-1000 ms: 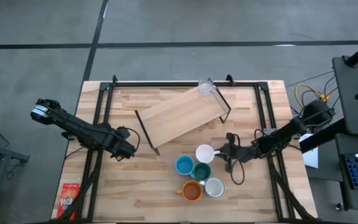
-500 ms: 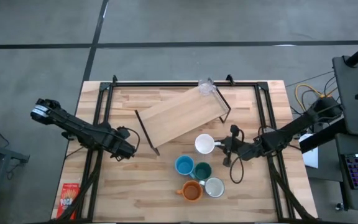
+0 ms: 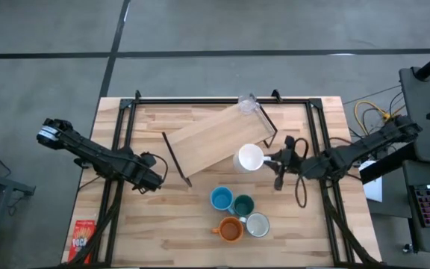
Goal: Stack small to large cups/mugs on shelf
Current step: Put the white mug on the shelf
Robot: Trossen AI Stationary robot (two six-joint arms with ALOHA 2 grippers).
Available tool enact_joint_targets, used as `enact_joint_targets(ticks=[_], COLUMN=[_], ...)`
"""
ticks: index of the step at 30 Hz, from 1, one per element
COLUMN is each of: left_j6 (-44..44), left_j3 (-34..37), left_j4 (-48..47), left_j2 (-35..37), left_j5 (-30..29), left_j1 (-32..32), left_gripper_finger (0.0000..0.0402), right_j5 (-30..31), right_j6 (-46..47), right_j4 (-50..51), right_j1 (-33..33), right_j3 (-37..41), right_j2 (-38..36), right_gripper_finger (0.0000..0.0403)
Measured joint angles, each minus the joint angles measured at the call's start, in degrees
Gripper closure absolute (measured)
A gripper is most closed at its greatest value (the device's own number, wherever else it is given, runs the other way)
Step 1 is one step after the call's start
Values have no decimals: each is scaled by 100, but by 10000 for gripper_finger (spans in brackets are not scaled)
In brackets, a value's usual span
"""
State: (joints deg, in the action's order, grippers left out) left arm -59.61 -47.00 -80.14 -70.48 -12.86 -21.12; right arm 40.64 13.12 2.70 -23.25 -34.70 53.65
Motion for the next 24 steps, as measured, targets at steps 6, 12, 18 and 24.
enact_joint_targets(ticks=[6, 12, 18, 24], left_j6=[0, 0, 0, 0], left_j3=[0, 0, 0, 0], left_j4=[-6, -6, -4, -7], left_j2=[0, 0, 0, 0], left_j5=[0, 0, 0, 0], left_j1=[0, 0, 0, 0], left_gripper_finger=[71, 71, 71, 71], right_j5=[-6, -542, -1470, -1595], right_j6=[-135, -261, -466, -463], right_j4=[891, 1021, 548, 439], right_j1=[778, 1815, 2592, 3096], right_j3=[-769, -1136, -1143, -1377], right_j2=[-44, 217, 686, 1260], right_gripper_finger=[369, 369, 369, 369])
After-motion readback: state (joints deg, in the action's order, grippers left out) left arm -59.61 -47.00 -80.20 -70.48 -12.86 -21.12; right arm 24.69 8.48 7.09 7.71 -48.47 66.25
